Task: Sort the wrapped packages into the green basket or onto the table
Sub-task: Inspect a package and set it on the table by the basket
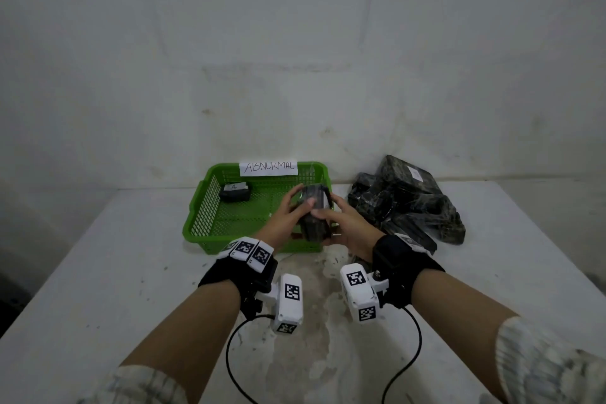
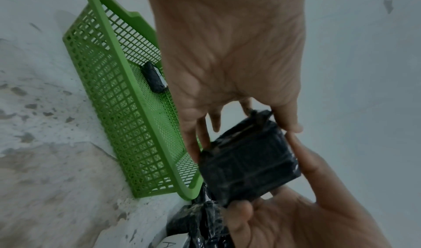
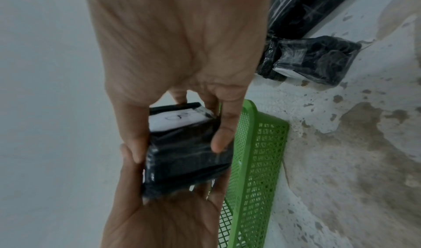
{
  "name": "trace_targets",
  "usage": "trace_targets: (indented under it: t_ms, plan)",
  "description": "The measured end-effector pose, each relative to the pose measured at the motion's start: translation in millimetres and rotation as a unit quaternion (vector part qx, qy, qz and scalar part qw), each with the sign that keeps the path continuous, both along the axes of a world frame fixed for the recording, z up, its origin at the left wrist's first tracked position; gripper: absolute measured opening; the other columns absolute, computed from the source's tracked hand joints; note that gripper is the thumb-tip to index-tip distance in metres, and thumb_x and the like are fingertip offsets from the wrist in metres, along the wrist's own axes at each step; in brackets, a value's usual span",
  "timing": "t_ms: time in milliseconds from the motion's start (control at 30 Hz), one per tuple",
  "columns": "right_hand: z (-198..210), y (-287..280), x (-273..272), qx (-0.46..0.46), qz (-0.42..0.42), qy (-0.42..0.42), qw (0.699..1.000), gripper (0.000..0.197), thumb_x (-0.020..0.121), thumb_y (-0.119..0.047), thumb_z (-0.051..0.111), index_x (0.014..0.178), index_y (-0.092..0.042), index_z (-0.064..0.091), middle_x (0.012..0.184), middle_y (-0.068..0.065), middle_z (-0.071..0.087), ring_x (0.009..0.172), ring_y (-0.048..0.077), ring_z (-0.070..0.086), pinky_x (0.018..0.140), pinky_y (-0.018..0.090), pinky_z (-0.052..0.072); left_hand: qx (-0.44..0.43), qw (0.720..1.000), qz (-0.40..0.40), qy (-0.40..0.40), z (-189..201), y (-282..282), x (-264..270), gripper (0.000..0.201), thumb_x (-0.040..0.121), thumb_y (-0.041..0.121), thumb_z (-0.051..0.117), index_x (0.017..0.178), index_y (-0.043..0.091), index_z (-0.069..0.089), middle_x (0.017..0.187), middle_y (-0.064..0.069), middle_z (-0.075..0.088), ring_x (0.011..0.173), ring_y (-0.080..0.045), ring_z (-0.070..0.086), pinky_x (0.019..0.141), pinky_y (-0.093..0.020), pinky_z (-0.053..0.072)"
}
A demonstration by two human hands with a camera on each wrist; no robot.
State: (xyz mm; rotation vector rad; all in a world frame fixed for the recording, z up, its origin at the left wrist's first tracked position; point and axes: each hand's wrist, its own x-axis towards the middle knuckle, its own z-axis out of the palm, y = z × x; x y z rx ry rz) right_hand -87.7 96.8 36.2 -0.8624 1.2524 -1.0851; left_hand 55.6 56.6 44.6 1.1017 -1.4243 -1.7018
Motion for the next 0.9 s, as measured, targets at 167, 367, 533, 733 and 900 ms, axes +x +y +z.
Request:
trace_targets:
  t_ms: [167,367,533,733,900]
  plan:
    - [2.3,-3.7,-2.8,0.058,-0.013,-0.003,0.998,0.055,0.091,-0.064,0.040,0.129,-0.027,0.054,0.108,0.011,0.063,0.074,0.018,0.062,0.050,0.024,0.037,-0.014,0.997,-0.071,-0.019,5.3,4.8,1.9,0.043,0.097,0.032,0.041,0.140,0.033,0.033,0.133,-0.006,0.042,0.117,-0.028,0.046,0.080,-0.036,0.050]
    - [2.2,0.5,-9.6,0.100,0.045,0.025,0.994,0.064,0.086,-0.075,0.028,0.111,-0.026,0.060,0.079,0.007,0.060,0.060,0.015,0.050,0.052,0.024,0.033,-0.042,0.997,-0.045,-0.044,0.6,-1.7,1.1,0.034,0.091,0.023,0.056,0.121,0.036,0.046,0.138,-0.009,0.045,0.115,-0.026,0.049,0.094,-0.047,0.045]
    - [4.6,4.9,-8.3,0.105,0.078,0.094,0.987,0.064,0.087,-0.072,0.034,0.128,-0.027,0.052,0.095,-0.001,0.052,0.084,0.014,0.047,0.064,0.026,0.038,-0.034,0.999,-0.001,-0.030,3.5,-4.9,0.0,0.020,0.094,0.020,0.049,0.113,0.027,0.051,0.127,-0.013,0.053,0.106,-0.026,0.053,0.081,-0.039,0.051]
    - [-0.4,1.5,-5.5,0.037,0.060,0.053,0.996,0.043,0.091,-0.036,0.060,0.127,-0.011,0.055,0.122,0.007,0.062,0.108,0.021,0.057,0.093,0.034,0.041,-0.041,0.998,-0.006,-0.038,-1.1,-6.4,-0.4,0.018,0.091,0.020,0.054,0.105,0.031,0.054,0.126,-0.011,0.055,0.103,-0.026,0.057,0.090,-0.043,0.046]
    - [-0.5,-3.4,-5.6,-0.003,0.007,0.074,0.997,0.055,0.071,-0.042,0.076,0.113,-0.007,0.065,0.110,0.009,0.071,0.108,0.028,0.064,0.106,0.046,0.043,-0.019,0.999,-0.016,-0.033,0.4,-6.9,0.9,0.021,0.092,0.022,0.051,0.108,0.036,0.051,0.124,-0.006,0.054,0.116,-0.028,0.053,0.102,-0.055,0.039]
